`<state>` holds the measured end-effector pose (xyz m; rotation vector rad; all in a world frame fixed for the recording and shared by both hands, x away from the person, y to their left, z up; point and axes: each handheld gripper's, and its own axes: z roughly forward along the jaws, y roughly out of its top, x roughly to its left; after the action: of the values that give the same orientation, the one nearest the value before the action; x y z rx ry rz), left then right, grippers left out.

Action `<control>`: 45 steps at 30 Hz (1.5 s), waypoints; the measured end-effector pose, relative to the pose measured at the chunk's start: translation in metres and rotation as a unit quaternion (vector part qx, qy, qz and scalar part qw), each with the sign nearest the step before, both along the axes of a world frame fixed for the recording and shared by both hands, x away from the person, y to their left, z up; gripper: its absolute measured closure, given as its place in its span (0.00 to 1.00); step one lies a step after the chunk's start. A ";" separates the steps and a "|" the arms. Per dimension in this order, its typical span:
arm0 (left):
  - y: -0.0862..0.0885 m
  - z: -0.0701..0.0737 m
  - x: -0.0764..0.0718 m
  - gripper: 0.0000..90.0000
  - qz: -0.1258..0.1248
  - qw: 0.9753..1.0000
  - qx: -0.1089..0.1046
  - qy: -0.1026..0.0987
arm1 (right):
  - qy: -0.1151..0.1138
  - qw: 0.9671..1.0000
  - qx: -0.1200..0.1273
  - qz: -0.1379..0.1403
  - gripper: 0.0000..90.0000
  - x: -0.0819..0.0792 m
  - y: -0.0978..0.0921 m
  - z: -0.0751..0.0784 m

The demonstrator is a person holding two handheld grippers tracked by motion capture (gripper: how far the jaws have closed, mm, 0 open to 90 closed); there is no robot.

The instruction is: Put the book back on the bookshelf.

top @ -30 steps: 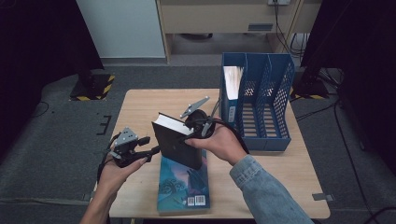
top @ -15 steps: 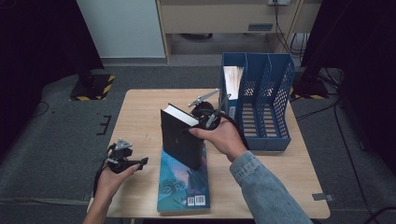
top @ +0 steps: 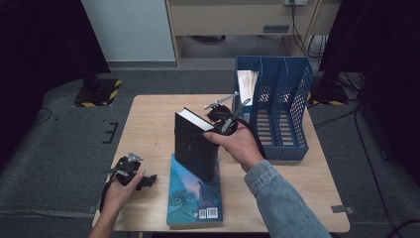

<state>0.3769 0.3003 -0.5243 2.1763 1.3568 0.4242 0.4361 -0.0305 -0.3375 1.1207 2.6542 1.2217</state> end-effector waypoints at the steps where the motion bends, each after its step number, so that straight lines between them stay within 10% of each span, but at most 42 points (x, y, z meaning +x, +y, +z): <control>1: 0.000 0.000 0.000 0.03 -0.002 1.000 0.001 -0.002 | -0.004 1.000 -0.002 0.002 0.59 -0.001 -0.001 0.001; 18: -0.001 -0.011 -0.005 0.00 0.001 0.998 -0.021 -0.057 | -0.035 0.999 -0.001 -0.013 0.59 -0.022 -0.032 0.018; 45: 0.000 -0.012 -0.006 0.00 -0.001 0.998 -0.022 -0.066 | -0.030 0.998 0.017 -0.051 0.59 -0.040 -0.093 0.012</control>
<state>0.3709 0.3002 -0.5365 2.0767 1.2799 0.5218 0.3959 -0.1232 -0.3252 1.1899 2.5088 1.2655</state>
